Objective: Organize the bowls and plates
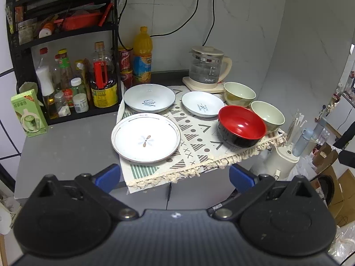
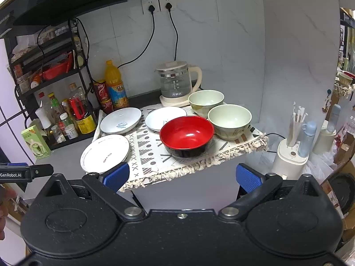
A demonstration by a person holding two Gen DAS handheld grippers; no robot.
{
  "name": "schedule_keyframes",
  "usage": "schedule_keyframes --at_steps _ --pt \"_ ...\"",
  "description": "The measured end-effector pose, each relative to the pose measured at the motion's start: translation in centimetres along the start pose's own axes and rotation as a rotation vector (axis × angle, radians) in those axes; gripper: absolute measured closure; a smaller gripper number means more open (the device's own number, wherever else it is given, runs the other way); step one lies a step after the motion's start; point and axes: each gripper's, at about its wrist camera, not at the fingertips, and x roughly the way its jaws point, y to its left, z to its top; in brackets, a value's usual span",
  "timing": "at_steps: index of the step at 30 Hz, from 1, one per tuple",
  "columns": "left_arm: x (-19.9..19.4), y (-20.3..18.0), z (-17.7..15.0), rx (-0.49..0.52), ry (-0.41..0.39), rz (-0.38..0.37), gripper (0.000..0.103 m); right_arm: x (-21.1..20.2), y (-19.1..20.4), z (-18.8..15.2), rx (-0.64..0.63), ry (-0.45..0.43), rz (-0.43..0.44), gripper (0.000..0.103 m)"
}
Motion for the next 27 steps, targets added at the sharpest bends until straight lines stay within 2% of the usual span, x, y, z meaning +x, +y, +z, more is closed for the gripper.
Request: schedule_keyframes --at_steps 27 --pt "-2.8 0.3 -0.8 0.012 -0.061 0.004 0.000 -1.5 1.3 -0.3 -0.026 -0.012 0.010 0.000"
